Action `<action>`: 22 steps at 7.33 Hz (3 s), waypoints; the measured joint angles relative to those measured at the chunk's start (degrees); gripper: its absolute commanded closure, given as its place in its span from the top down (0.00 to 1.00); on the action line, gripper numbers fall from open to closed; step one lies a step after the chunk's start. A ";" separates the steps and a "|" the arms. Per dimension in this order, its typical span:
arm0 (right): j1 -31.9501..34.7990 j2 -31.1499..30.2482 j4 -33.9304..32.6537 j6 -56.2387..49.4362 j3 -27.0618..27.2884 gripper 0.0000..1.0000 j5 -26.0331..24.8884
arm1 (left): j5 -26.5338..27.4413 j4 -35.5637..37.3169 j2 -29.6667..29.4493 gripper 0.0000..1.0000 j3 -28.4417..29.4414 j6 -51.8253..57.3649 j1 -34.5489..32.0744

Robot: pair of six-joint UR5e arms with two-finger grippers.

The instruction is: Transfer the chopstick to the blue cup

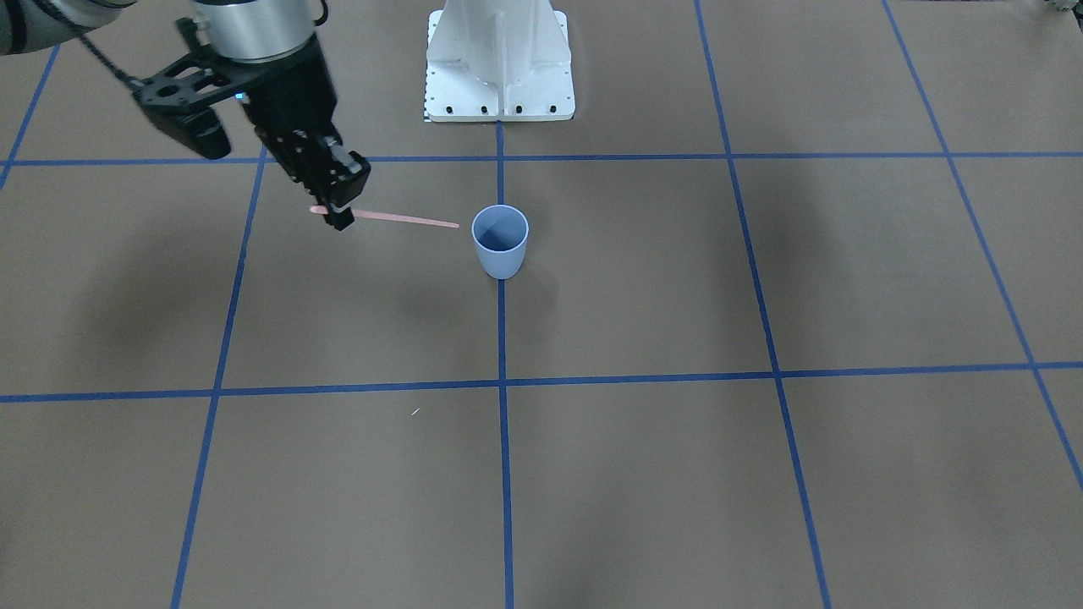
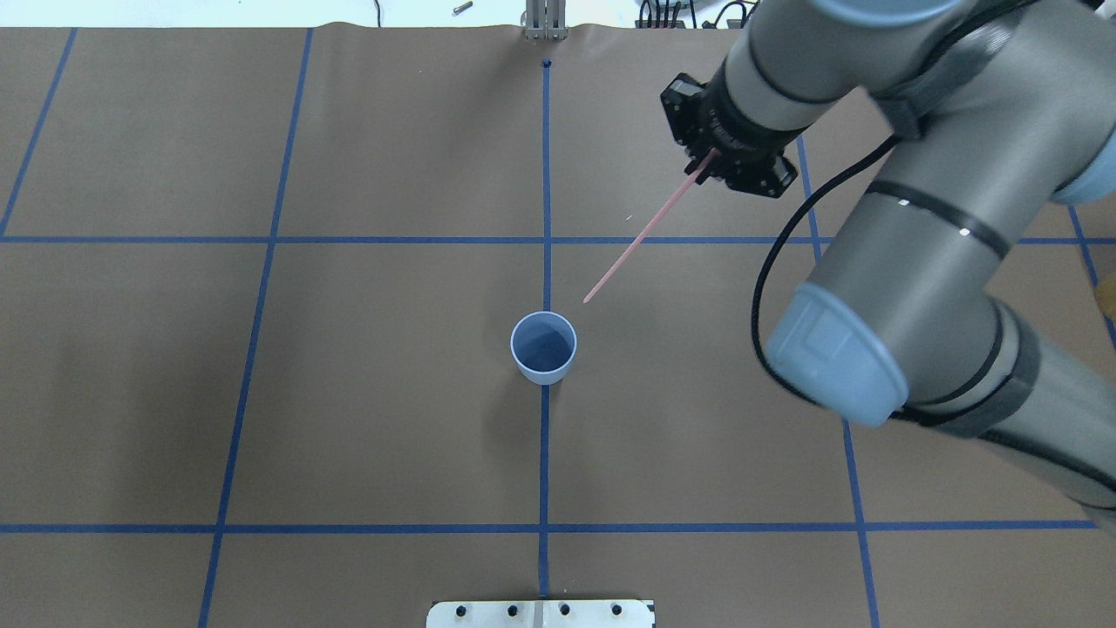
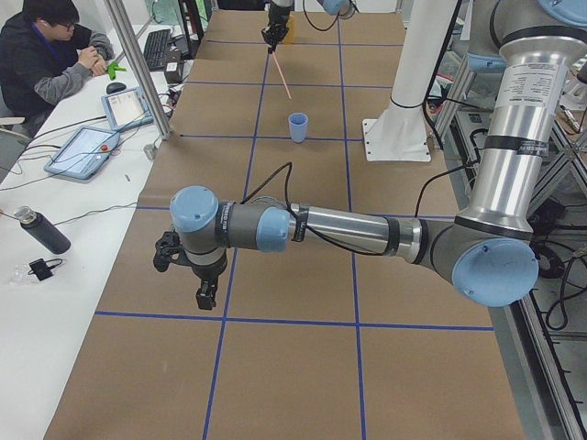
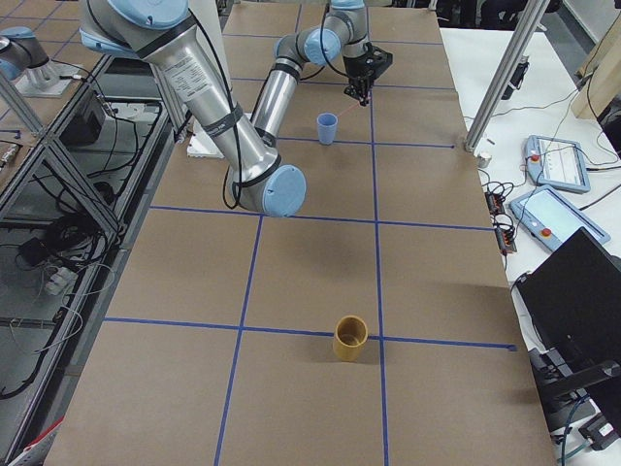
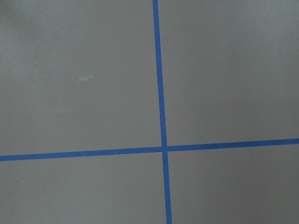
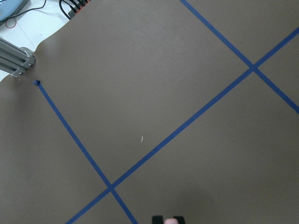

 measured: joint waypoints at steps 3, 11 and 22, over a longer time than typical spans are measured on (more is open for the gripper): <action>-8.93 2.68 -3.15 6.53 -1.89 0.00 -10.39 | -0.01 -0.07 -0.07 0.98 0.00 -0.89 0.01; -15.98 5.83 -2.77 5.47 -8.50 1.00 -17.90 | -0.01 -0.14 -0.08 0.98 0.25 -0.98 0.10; 35.21 -16.00 -2.53 -84.59 -9.89 1.00 22.78 | 0.63 3.27 0.92 0.98 0.05 -2.87 0.44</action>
